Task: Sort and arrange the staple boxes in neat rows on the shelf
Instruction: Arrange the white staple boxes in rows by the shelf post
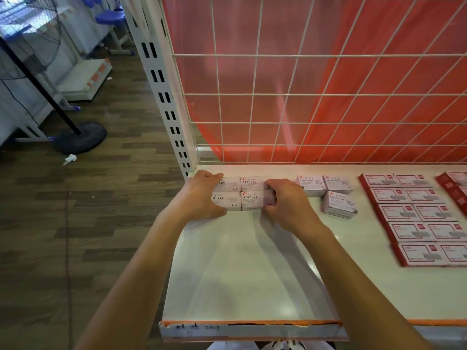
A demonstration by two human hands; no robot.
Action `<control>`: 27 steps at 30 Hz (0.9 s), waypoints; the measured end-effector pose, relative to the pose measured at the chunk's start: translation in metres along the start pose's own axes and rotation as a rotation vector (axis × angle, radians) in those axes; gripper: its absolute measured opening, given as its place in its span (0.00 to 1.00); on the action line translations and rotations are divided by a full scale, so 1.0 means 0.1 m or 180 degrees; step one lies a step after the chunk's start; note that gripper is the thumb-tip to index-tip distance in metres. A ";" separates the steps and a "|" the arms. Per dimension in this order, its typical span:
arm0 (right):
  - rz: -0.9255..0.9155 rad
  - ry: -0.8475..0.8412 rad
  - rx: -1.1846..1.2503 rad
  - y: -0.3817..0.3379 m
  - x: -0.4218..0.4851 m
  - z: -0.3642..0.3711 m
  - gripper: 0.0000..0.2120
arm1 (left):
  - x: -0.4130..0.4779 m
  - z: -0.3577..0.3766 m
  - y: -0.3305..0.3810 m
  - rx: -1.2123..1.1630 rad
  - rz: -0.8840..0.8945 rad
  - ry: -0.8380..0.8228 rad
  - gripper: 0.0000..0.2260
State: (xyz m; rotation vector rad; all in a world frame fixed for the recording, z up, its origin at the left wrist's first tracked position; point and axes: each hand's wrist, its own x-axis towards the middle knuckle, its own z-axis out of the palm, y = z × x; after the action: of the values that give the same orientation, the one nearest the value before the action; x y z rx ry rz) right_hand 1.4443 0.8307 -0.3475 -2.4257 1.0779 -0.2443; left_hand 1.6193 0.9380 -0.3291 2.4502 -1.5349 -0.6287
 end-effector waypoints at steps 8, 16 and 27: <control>0.0103 0.0067 0.0253 0.01 -0.04 -0.03 0.09 | -0.12 0.11 0.03 -0.0335 -0.0566 0.0657 0.21; 0.0128 0.0188 0.0295 -0.01 -0.08 -0.02 0.10 | -0.10 0.15 0.03 -0.0244 -0.0589 0.0783 0.13; 0.0194 0.0340 0.0184 -0.03 -0.13 -0.01 0.09 | -0.13 0.17 0.04 -0.0290 -0.0569 0.0818 0.14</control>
State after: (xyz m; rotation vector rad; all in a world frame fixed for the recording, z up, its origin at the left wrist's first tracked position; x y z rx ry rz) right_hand 1.4368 0.8418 -0.3443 -2.3474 1.1725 -0.3833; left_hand 1.6040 0.9492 -0.3393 2.5013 -1.1763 -0.3821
